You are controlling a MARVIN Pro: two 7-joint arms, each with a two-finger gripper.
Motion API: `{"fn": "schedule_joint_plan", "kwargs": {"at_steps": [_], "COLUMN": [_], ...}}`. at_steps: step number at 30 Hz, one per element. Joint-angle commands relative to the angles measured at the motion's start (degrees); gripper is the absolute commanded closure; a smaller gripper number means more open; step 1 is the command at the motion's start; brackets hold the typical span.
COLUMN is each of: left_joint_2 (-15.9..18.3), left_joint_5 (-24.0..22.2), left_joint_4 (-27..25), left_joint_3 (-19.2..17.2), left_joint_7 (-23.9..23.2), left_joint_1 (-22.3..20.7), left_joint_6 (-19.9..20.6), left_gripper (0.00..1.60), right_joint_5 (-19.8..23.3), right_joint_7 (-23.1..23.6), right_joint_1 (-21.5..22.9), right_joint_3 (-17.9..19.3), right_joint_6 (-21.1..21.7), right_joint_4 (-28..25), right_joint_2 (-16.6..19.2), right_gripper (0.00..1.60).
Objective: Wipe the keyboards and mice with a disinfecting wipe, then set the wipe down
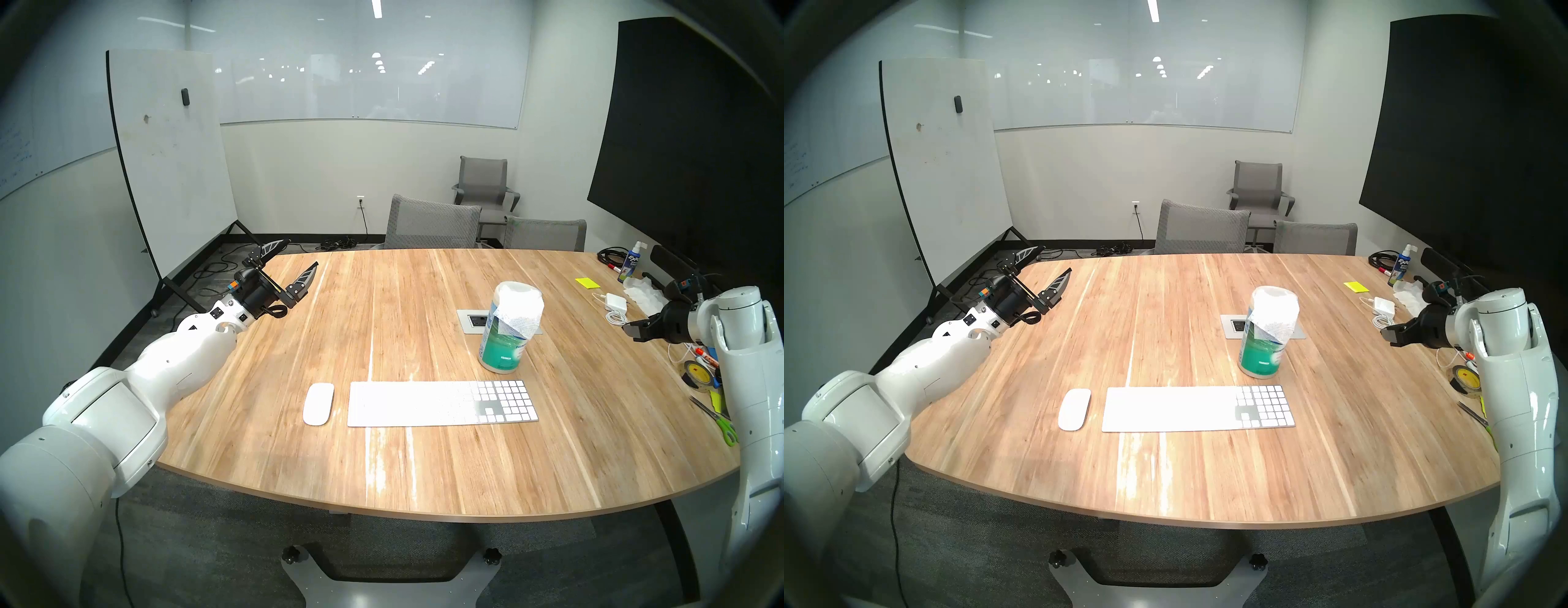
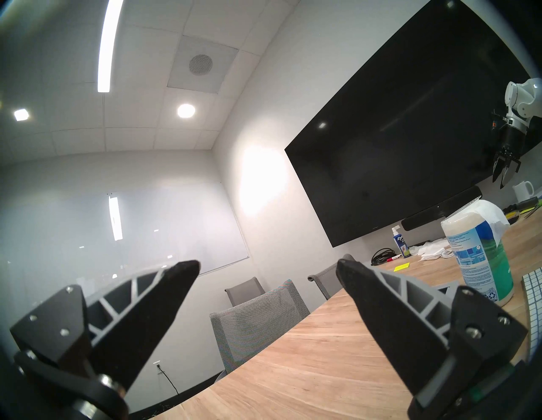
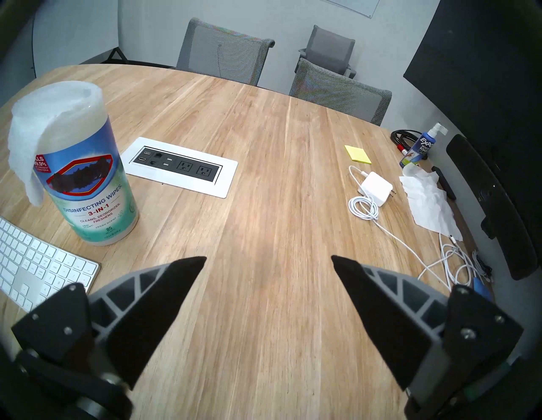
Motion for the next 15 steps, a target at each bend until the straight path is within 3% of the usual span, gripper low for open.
{"fn": "schedule_joint_plan", "kwargs": {"at_steps": [1,15], "left_joint_2": [0.0,0.0], "left_joint_5": [0.0,0.0], "left_joint_4": [-0.3,-0.3], "left_joint_3": [-0.2,-0.2], "left_joint_7": [0.0,0.0], "left_joint_1": [-1.0,-1.0], "left_joint_6": [0.0,0.0], "left_gripper": [0.0,0.0], "right_joint_5": [0.0,0.0], "right_joint_7": [0.0,0.2], "right_joint_1": [0.5,0.9], "right_joint_3": [0.2,-0.1], "right_joint_6": [0.0,-1.2], "right_joint_4": [-0.5,0.0], "right_joint_2": [0.3,0.4], "right_gripper": [0.0,0.0]}}
